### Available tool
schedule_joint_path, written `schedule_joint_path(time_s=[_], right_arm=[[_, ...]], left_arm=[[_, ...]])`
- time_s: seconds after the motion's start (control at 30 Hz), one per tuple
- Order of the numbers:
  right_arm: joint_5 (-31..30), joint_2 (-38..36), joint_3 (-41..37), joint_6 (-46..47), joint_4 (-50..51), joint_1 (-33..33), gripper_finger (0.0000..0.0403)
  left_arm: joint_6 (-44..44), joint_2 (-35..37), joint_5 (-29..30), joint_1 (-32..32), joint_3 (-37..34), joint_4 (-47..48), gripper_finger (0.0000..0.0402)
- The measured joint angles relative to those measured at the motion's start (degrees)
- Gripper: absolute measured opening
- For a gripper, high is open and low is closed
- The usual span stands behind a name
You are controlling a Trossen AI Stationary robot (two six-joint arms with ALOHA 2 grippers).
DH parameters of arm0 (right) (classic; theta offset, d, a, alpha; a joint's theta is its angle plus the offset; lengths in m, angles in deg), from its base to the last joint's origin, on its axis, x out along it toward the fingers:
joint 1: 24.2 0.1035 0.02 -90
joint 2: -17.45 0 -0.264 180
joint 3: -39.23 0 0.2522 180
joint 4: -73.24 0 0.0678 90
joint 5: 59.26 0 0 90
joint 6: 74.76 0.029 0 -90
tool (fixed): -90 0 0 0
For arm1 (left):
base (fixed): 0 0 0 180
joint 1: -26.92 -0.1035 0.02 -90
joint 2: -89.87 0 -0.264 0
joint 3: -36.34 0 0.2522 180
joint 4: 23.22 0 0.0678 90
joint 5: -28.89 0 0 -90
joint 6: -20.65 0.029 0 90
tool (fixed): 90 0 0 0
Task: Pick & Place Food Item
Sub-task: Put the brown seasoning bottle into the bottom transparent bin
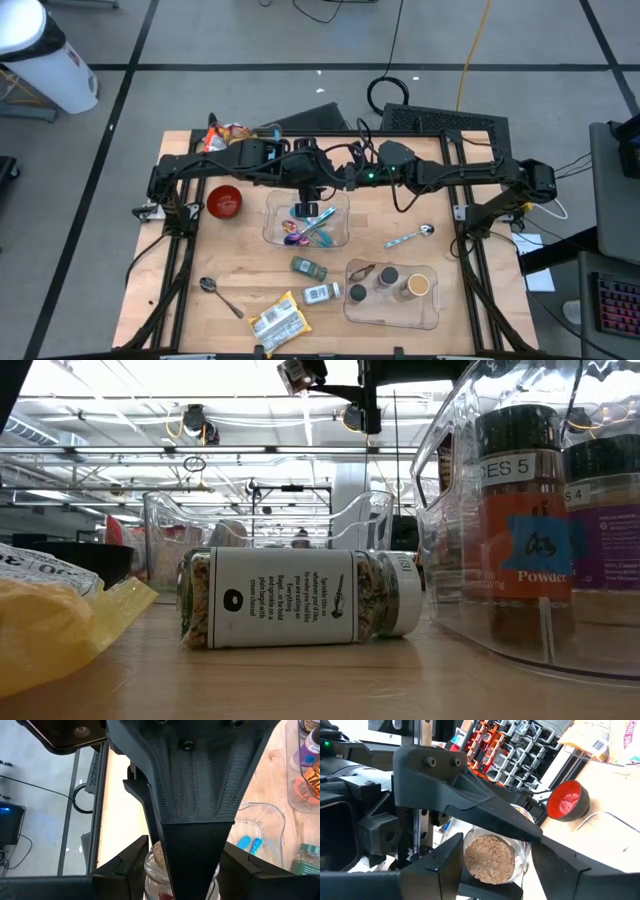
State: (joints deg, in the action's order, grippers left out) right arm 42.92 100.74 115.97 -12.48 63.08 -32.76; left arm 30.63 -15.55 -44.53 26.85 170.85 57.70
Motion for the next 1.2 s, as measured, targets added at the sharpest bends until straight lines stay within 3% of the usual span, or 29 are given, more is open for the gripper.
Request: schedule_joint_path(time_s=[0.57, 0.87, 1.2], right_arm=[[0.0, 0.0, 0.0, 0.0, -0.1, 0.0, 0.0184], [1.4, 0.1, 0.1, 0.3, -0.8, 0.1, 0.0166], [1.6, 0.1, 0.1, 0.0, -0.9, 0.1, 0.0161]], left_arm=[[0.1, -0.1, 1.2, 0.0, 0.0, -0.2, 0.0179], [0.4, -0.2, 1.5, 0.1, 0.2, -2.4, 0.0234], [-0.8, -0.2, 1.3, 0.1, 0.2, -1.8, 0.0216]])
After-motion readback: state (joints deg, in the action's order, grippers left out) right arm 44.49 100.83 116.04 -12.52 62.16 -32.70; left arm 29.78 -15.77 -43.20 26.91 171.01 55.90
